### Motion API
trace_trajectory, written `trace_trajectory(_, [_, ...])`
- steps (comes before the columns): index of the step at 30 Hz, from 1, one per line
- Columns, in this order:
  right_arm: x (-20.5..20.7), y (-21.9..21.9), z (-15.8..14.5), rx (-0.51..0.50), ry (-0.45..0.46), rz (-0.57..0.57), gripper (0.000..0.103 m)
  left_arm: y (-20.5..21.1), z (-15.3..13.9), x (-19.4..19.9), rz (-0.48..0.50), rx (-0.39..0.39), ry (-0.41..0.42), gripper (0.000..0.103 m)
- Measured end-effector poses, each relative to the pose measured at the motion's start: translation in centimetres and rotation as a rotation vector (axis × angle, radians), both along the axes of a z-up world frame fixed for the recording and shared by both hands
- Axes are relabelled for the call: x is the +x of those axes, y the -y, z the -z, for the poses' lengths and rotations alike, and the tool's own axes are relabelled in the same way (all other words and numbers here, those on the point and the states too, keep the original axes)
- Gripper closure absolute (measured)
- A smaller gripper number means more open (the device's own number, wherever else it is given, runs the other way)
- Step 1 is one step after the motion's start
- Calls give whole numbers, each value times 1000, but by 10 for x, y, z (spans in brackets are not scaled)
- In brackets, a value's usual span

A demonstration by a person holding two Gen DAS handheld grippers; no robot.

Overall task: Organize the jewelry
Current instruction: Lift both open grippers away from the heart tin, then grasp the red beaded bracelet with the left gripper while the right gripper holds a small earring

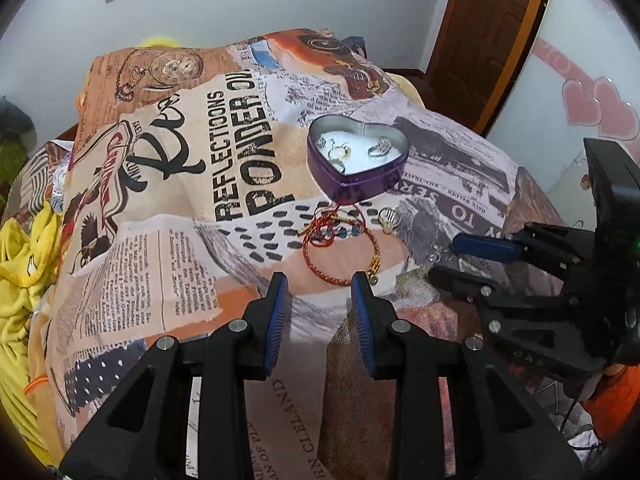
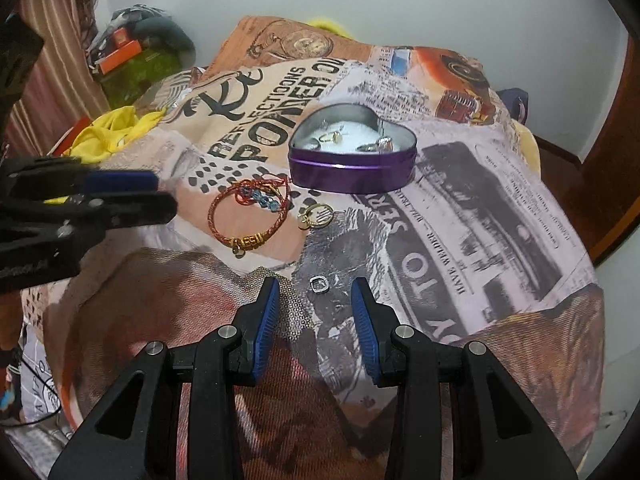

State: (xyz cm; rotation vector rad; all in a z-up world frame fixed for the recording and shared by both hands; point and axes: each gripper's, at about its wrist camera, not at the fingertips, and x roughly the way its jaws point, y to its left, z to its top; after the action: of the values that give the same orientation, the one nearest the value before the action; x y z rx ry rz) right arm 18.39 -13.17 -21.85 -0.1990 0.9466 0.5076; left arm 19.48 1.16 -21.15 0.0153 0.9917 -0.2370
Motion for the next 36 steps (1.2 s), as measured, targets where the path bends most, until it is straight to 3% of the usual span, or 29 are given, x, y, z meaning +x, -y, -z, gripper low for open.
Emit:
trace_trajectory(5, [1,-1,5,4,4,-1,80,0,4,1,12,22,-1,71])
trace_trajectory(12, [-3,-4,10,-3,46,-10,81,10,10,6,60,2,-27,71])
trace_trajectory(14, [-2,-4,10,3,39,-22,95,17,13,7,81,10,-35,71])
trace_trajectory(23, [-2,-3,6,11,33,-14,95,40,22,20,160,26,-73,71])
trace_trajectory(33, [2,13,-8,60,43,23,95,46,36,33,156,12,-94,72])
trace_trajectory(36, [2,15,-10,73,41,26,95,47,37,33,139,32,-86,84])
